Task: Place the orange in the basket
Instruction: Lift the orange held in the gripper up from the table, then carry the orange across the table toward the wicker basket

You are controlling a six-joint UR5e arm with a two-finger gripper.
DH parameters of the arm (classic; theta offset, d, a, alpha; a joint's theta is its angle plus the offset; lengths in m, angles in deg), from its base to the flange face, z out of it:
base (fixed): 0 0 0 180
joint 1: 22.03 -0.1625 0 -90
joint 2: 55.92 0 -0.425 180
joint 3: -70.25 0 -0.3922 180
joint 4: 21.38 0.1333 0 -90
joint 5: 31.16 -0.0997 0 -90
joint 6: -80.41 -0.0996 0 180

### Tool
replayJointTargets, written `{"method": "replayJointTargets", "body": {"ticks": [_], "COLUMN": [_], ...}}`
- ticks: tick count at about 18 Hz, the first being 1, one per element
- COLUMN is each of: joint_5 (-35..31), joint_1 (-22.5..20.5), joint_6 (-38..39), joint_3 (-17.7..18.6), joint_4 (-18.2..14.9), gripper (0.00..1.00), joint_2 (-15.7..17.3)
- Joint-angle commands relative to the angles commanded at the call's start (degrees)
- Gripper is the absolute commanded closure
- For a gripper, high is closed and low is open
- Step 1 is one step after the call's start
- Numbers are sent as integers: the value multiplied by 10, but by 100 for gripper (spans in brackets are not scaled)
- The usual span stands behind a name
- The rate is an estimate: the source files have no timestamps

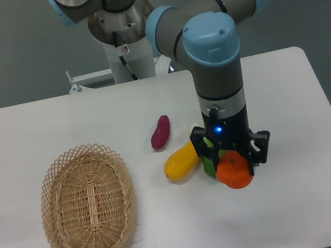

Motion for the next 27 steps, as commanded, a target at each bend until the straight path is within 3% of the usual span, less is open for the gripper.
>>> {"method": "replayJointTargets", "body": {"ticks": [10, 16, 21, 23, 27], "joint_5": [0, 0, -19, -57, -60], "joint_1": [1, 12, 54, 92, 148], "joint_6": [2, 32, 134, 158, 225], "joint_3": [1, 0, -6, -7, 2], "joint_4": [0, 11, 85, 87, 87], "gripper": [32, 33, 33, 33, 33], "joint_2": [-3, -21, -72, -76, -75]}}
